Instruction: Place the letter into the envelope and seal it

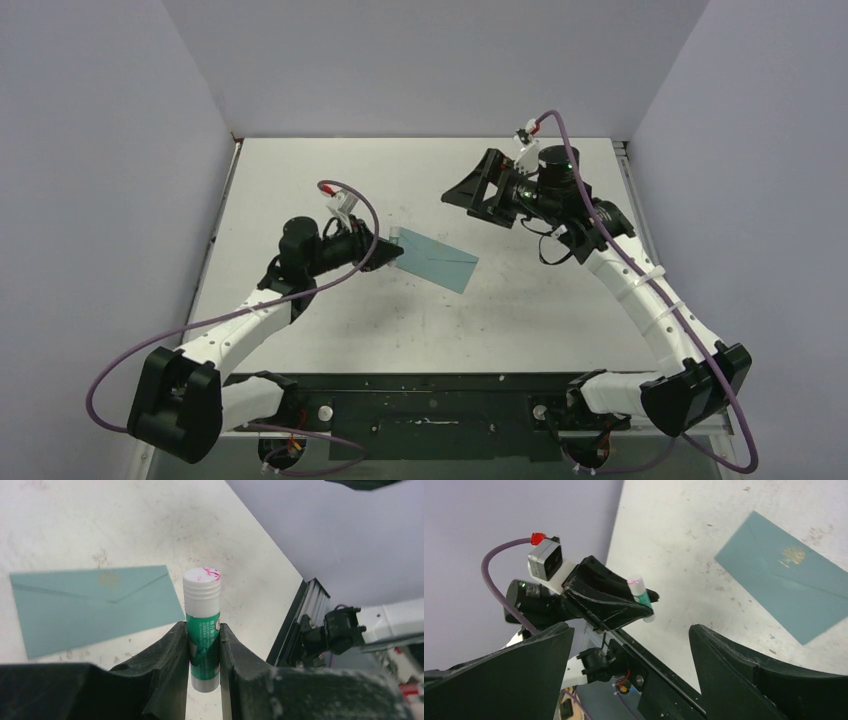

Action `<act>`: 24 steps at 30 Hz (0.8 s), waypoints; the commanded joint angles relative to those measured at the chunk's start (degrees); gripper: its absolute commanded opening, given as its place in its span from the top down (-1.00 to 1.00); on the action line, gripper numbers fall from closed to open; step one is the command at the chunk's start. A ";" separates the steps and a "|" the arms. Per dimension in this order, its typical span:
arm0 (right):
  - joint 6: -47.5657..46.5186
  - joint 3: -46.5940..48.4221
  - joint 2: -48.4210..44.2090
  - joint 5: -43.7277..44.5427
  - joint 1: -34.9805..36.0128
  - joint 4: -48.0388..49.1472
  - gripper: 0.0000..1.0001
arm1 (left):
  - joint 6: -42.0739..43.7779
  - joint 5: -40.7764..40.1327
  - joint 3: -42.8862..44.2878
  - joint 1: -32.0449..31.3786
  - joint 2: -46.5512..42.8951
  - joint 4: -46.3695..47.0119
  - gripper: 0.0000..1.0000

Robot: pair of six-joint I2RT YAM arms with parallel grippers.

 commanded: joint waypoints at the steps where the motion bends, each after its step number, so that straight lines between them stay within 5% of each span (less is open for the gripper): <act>1: 1.87 -5.38 -2.73 9.72 -0.36 -0.11 -0.76 | -21.58 -14.65 -7.65 -0.45 -2.84 8.84 0.78; 7: 3.25 -9.84 -4.89 17.66 -0.32 -0.81 -0.75 | -31.94 -37.23 -7.82 -1.07 -5.10 -13.52 0.58; 24: 1.16 -15.51 -5.33 16.14 -0.75 -1.42 -0.75 | -49.09 -51.18 -7.82 -14.40 11.64 -12.33 0.68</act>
